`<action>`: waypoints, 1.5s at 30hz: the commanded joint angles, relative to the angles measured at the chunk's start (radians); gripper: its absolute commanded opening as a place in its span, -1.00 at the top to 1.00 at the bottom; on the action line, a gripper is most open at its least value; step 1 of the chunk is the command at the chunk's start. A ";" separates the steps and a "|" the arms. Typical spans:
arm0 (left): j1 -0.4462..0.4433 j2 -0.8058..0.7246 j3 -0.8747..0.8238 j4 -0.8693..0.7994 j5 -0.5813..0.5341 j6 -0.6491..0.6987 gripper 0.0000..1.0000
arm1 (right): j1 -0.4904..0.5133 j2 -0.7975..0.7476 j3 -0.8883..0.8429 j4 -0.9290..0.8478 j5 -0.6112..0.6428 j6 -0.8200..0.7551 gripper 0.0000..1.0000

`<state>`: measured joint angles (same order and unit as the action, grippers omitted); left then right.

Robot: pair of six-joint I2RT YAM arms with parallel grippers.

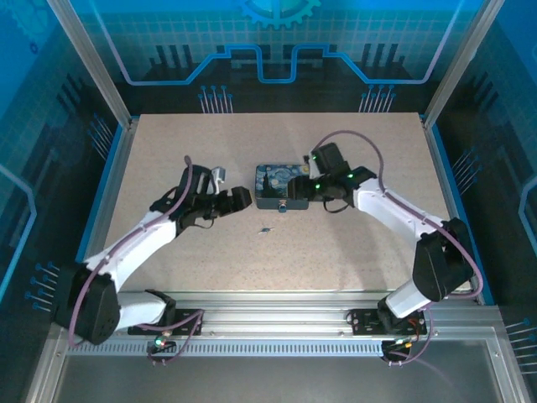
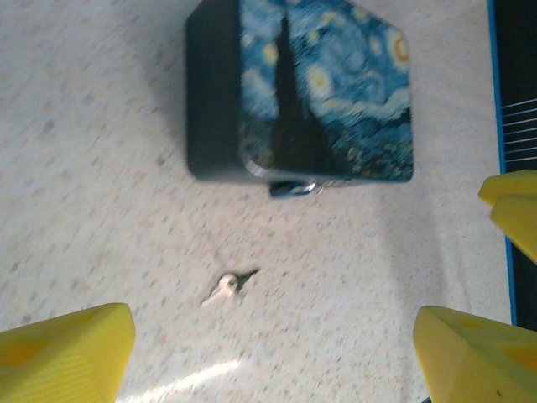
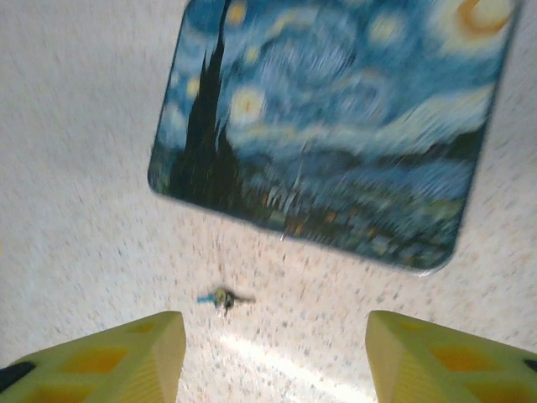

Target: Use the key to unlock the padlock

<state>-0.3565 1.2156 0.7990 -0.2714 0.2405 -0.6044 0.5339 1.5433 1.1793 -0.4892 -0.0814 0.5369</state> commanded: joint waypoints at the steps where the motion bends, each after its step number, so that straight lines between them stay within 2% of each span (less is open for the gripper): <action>1: 0.001 -0.140 -0.082 -0.121 -0.055 -0.044 -0.73 | 0.087 0.012 -0.028 -0.060 0.076 -0.023 -0.13; 8: 0.001 -0.363 -0.245 -0.176 -0.061 -0.158 -0.74 | 0.233 0.181 0.050 -0.065 0.134 -0.018 -0.03; 15: 0.001 -0.440 -0.314 -0.199 -0.050 -0.193 -0.74 | 0.291 0.365 0.170 -0.091 0.180 -0.011 0.08; 21: 0.001 -0.446 -0.318 -0.197 -0.047 -0.186 -0.74 | 0.316 0.450 0.239 -0.133 0.235 -0.014 0.14; 34: 0.001 -0.430 -0.346 -0.151 -0.030 -0.201 -0.74 | 0.329 0.544 0.309 -0.179 0.262 -0.028 0.28; 45: 0.001 -0.432 -0.352 -0.149 -0.038 -0.200 -0.74 | 0.364 0.595 0.305 -0.204 0.267 -0.022 0.61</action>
<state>-0.3565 0.7845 0.4652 -0.4297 0.1955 -0.7879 0.8658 2.0827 1.4879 -0.6388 0.1791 0.5117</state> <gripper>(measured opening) 0.871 0.201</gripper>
